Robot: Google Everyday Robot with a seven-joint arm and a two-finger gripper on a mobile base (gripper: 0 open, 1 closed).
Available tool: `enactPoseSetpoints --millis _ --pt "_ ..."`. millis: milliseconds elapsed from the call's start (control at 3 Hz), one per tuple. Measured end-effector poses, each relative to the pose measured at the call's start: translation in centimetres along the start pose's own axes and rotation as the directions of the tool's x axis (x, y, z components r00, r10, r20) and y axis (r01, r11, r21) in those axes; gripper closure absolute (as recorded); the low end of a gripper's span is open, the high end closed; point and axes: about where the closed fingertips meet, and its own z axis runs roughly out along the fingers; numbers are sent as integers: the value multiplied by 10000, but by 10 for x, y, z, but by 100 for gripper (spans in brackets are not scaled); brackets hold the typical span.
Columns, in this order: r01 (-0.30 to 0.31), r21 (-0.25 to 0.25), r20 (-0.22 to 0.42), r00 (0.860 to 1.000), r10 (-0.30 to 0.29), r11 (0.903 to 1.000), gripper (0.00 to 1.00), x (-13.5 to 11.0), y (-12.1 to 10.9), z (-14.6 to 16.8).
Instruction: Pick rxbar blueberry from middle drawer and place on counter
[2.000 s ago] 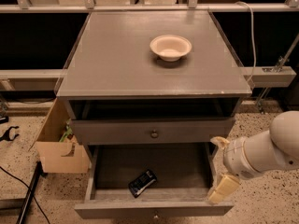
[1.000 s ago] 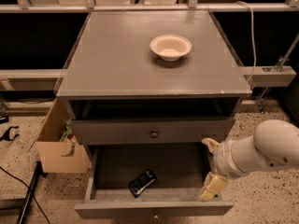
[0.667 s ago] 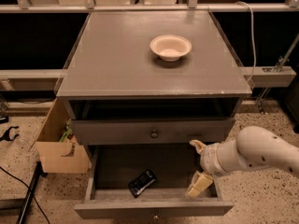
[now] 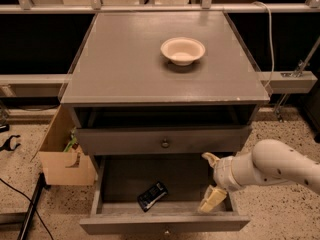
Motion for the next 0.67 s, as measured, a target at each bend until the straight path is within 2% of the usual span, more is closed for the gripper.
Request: enactPoseSetpoints --millis 333,667 --pt "-2 -222 516 9987 13 9998 0 10 -8 30" --pt "157 -543 1129 9936 -95 9984 0 11 -14 74"
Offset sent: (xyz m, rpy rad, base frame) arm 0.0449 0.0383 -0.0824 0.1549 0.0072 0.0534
